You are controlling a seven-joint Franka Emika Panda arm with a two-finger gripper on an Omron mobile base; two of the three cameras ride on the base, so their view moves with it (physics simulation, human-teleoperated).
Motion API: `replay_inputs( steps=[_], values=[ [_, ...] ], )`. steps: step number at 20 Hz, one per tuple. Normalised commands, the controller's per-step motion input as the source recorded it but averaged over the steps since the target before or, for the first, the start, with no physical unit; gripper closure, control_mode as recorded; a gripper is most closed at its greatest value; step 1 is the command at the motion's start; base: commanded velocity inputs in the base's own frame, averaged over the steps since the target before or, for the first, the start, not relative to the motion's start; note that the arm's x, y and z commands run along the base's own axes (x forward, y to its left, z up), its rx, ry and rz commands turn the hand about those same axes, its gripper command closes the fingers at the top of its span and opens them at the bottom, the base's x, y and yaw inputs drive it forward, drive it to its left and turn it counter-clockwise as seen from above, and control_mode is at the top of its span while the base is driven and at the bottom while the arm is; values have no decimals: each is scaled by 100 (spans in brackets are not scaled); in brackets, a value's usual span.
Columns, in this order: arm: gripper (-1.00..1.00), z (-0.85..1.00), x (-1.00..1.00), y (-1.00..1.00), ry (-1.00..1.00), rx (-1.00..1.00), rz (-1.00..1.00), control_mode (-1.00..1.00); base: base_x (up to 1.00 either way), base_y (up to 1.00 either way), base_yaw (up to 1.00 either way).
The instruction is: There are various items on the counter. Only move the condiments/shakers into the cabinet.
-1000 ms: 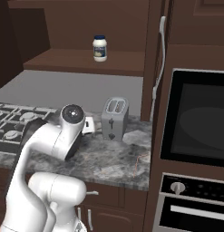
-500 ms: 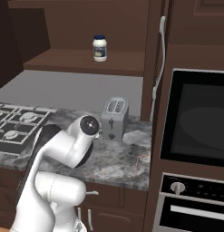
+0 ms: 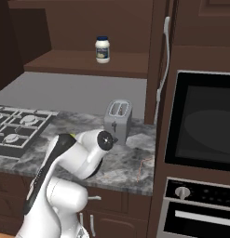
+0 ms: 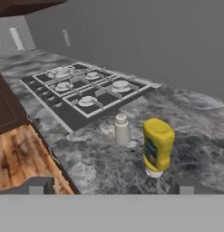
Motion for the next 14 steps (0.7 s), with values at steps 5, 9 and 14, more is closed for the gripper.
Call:
replay_inputs(
  steps=[5,9,14],
  values=[
    [-100,-5,0,4,-10,17,8,-100,0,0,0],
    [-100,-3,0,0,-3,22,6,-100,0,0,0],
    [-100,-19,0,9,0,18,10,-100,0,0,0]
  ],
)
